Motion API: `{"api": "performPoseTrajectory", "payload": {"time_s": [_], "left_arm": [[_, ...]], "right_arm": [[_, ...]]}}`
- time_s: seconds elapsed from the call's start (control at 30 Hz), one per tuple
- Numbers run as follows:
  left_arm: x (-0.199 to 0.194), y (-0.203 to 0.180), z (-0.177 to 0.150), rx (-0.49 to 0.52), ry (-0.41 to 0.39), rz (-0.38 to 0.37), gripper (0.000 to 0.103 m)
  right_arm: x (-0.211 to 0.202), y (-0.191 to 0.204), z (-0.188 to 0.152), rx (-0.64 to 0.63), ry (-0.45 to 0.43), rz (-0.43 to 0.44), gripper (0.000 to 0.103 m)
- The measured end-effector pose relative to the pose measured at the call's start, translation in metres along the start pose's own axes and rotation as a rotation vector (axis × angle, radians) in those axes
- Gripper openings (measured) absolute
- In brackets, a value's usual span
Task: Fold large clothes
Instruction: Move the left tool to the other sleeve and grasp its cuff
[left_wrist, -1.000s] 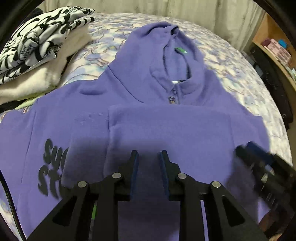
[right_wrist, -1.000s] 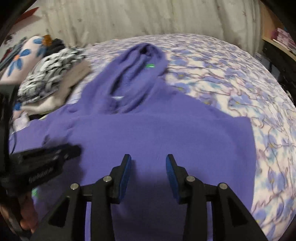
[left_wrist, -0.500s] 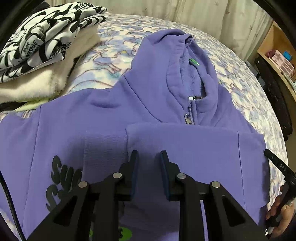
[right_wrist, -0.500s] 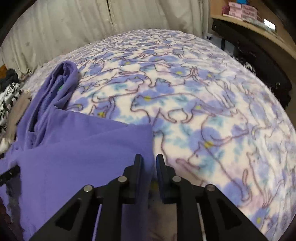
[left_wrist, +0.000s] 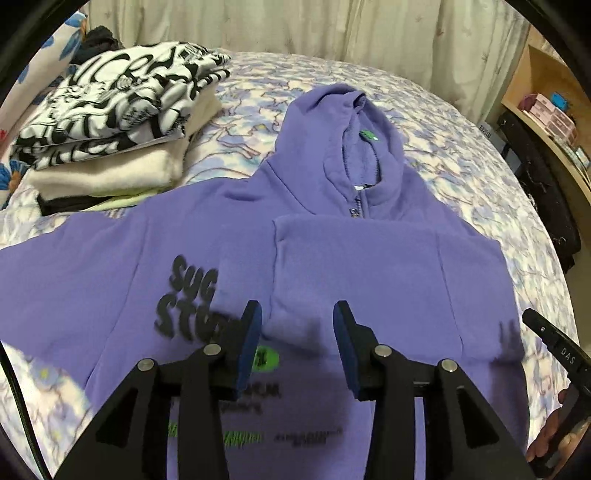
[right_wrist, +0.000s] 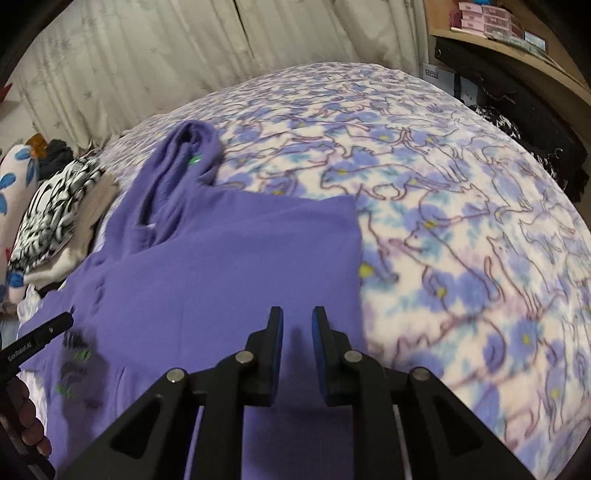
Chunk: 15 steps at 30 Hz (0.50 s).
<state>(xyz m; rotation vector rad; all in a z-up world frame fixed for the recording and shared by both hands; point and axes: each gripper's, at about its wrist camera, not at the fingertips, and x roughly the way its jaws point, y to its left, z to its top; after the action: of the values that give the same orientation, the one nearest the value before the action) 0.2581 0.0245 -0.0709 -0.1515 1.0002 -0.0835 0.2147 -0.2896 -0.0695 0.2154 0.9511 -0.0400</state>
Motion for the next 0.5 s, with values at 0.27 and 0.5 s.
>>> {"api": "performPoseTrajectory", "payload": {"time_s": [0.27, 0.5], "left_arm": [[-0.061, 0.006, -0.036, 0.026, -0.051, -0.016, 0.039], [-0.096, 0.011, -0.071, 0.049, -0.060, -0.001, 0.039]], "right_arm": [[-0.043, 0.027, -0.033, -0.007, -0.002, 0.031, 0.016], [-0.067, 0.047, -0.064, -0.005, 0.012, 0.049, 0.016]]}}
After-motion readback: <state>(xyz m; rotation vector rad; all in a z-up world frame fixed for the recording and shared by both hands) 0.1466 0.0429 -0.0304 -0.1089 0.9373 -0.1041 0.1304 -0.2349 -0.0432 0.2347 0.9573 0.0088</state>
